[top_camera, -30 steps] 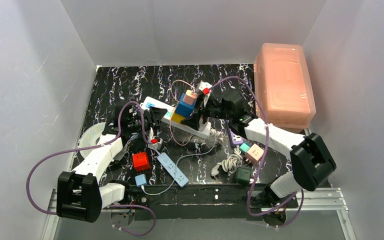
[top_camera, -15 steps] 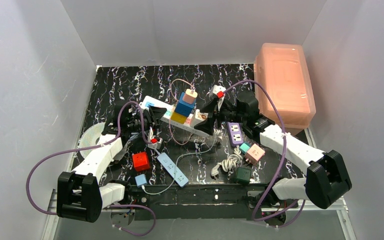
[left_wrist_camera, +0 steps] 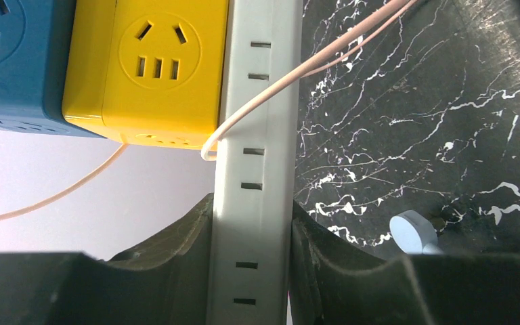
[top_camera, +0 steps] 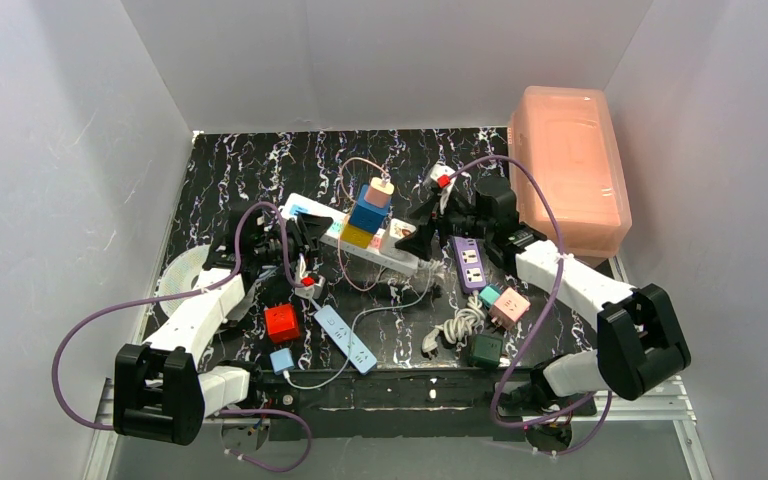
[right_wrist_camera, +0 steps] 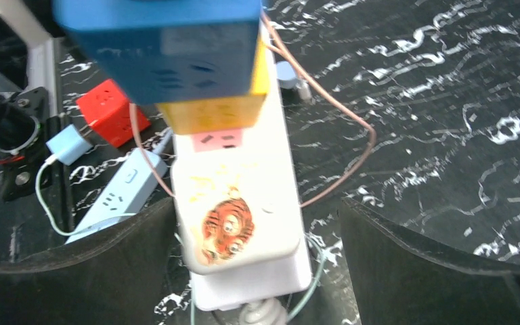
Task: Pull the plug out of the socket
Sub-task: Remove the plug from the socket, then place the plug at the center of the board, then remove the plug from the socket.
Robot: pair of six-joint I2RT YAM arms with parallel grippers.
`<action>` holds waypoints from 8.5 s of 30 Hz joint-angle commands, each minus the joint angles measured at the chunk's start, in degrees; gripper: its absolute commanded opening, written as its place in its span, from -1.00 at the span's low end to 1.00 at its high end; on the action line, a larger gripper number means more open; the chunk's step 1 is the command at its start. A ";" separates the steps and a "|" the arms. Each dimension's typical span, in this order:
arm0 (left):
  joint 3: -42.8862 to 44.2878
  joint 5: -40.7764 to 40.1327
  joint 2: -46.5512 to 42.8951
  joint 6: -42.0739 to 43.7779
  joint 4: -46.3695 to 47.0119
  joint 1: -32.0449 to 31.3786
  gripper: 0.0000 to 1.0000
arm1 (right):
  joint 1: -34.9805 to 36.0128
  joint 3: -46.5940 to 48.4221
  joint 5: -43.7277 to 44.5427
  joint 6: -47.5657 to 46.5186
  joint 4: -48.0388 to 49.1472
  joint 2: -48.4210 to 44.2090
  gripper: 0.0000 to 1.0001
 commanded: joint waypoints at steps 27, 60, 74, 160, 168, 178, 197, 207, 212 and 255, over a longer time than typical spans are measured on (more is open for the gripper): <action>4.59 10.89 -4.51 0.27 6.64 0.16 -1.00 | 1.45 4.97 -9.19 5.82 7.19 6.84 0.18; 8.96 20.42 -6.60 38.53 -42.80 0.63 -1.00 | -2.90 9.45 -14.13 9.02 5.19 1.11 -0.97; 11.89 24.72 -4.30 38.77 -42.17 -0.65 -1.00 | -5.43 20.20 -13.00 10.06 2.78 5.12 -0.97; 12.94 21.16 -4.84 24.51 -18.80 1.99 -1.00 | -13.22 37.17 22.84 27.94 -38.09 5.90 0.75; 12.73 20.97 -4.84 22.06 -16.06 1.99 -1.00 | -14.28 4.19 -6.04 28.05 -3.00 -13.20 0.78; 12.93 20.56 -4.32 21.20 -15.11 1.99 -1.00 | -2.27 3.61 -11.68 16.20 0.12 -9.35 0.79; 13.88 19.85 -4.05 19.83 -14.41 1.99 -1.00 | 3.62 8.47 -10.00 20.62 22.64 5.70 0.82; 13.97 19.67 -4.12 19.16 -13.53 1.99 -1.00 | 6.44 9.50 -6.74 20.69 23.94 9.06 0.83; 13.92 19.23 -4.06 18.57 -12.82 1.99 -1.00 | 8.15 8.84 -3.17 21.88 26.95 10.60 0.83; 11.56 23.32 -5.45 35.56 -33.01 1.99 -1.00 | 7.09 7.37 9.54 29.33 44.29 8.39 -0.97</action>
